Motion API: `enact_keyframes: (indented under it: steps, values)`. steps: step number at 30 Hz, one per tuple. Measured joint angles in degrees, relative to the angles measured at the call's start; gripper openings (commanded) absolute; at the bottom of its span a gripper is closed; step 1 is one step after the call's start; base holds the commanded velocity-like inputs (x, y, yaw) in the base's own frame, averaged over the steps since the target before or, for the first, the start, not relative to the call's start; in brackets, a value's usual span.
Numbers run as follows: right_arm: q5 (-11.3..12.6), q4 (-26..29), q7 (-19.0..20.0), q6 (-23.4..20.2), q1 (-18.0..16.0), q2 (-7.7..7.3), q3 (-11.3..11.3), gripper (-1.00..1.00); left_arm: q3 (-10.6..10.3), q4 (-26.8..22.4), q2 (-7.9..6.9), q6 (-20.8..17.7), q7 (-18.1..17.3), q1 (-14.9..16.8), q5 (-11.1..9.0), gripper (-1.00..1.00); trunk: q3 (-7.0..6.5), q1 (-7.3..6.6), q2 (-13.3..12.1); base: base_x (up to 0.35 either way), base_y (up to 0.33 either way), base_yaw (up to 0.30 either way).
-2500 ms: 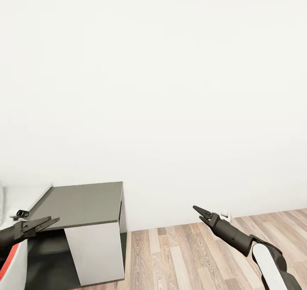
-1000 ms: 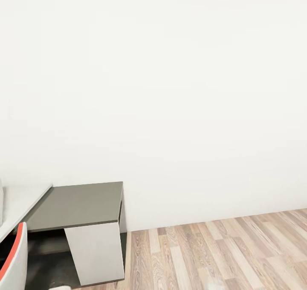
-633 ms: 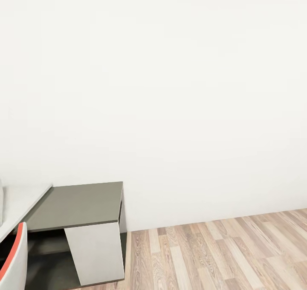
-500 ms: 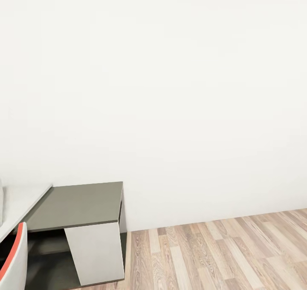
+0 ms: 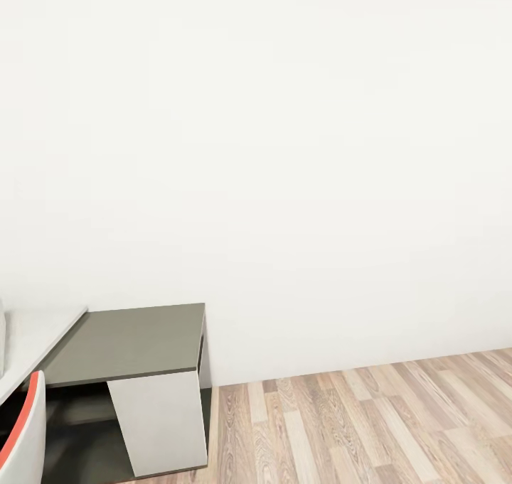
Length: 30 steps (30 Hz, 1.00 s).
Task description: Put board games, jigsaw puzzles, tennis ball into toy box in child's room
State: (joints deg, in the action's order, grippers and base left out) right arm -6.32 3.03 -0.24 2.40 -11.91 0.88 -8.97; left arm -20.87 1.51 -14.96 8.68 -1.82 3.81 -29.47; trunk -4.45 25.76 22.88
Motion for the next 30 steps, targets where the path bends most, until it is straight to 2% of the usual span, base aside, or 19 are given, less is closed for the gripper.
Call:
enact_keyframes:
  steps: [5, 10, 30]
  values:
    - [0.0, -0.4, -3.5, 0.1, 0.1, 0.14, 0.0, 1.0, 0.0, 0.0, 0.25, 0.4, 0.6, -0.6, -0.1, 1.0, 0.0, 0.0, 0.0, 0.0, 0.0, 0.0]
    - [0.2, -0.5, -4.8, 0.1, 0.2, 0.18, 0.0, 1.0, 0.0, 0.0, 0.46, 0.5, 0.7, -1.0, -0.1, 1.0, 0.0, 0.0, 0.0, 0.0, 0.0, 0.0]
    - [0.1, -1.4, -5.7, -0.3, 1.2, 0.1, 0.0, 1.0, 0.0, 0.0, 2.18, 0.5, 1.0, -1.9, 0.0, 1.0, 1.35, 0.0, 0.0, 0.0, 0.0, 0.0]
